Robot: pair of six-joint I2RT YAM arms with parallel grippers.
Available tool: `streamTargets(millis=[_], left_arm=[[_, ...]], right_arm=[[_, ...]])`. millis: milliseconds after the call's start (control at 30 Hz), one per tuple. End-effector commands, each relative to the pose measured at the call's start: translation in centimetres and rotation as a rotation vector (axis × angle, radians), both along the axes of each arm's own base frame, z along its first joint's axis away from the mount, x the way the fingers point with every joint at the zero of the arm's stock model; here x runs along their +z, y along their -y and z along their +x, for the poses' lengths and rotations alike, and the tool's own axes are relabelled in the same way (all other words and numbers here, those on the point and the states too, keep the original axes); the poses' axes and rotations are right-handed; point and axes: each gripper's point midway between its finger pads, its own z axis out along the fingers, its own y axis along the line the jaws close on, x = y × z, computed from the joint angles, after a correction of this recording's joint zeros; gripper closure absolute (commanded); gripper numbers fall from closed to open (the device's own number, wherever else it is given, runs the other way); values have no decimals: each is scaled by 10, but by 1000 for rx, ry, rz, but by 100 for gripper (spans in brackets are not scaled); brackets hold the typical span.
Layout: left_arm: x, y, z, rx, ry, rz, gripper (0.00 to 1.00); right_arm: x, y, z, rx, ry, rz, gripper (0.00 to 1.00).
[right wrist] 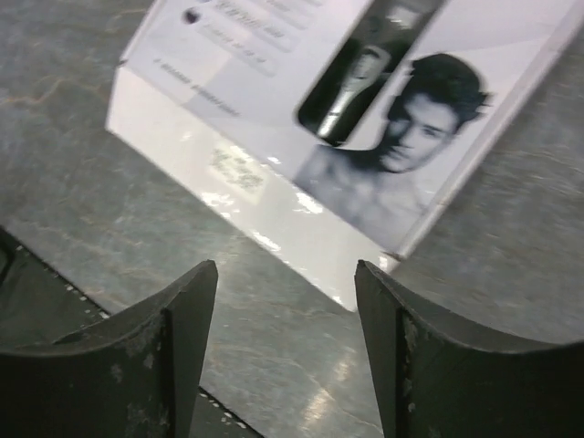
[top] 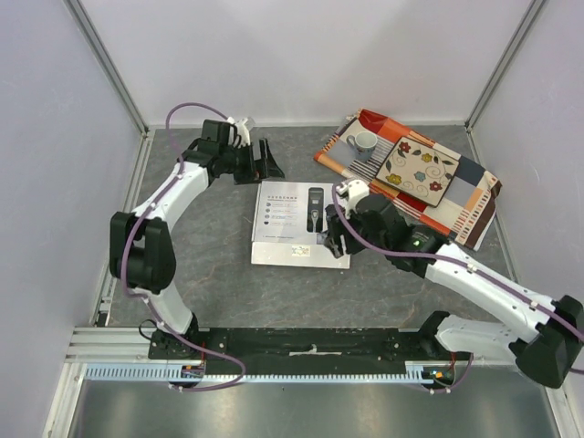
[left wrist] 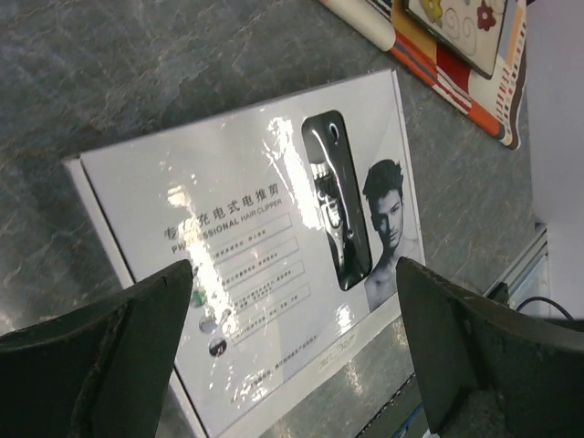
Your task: Sort the hair-cutting tools
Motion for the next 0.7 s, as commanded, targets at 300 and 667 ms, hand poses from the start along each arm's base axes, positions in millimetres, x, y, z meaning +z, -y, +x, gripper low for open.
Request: streamTargets(millis=[300,667], left_arm=[[6,78,91,-79,85,-175,0],[-70,115,107,-84,-26,-75,0]], right_arm=[[-52,-100,-40,159,-78,-7,7],[-104,-130,-43,173,-209,0,4]])
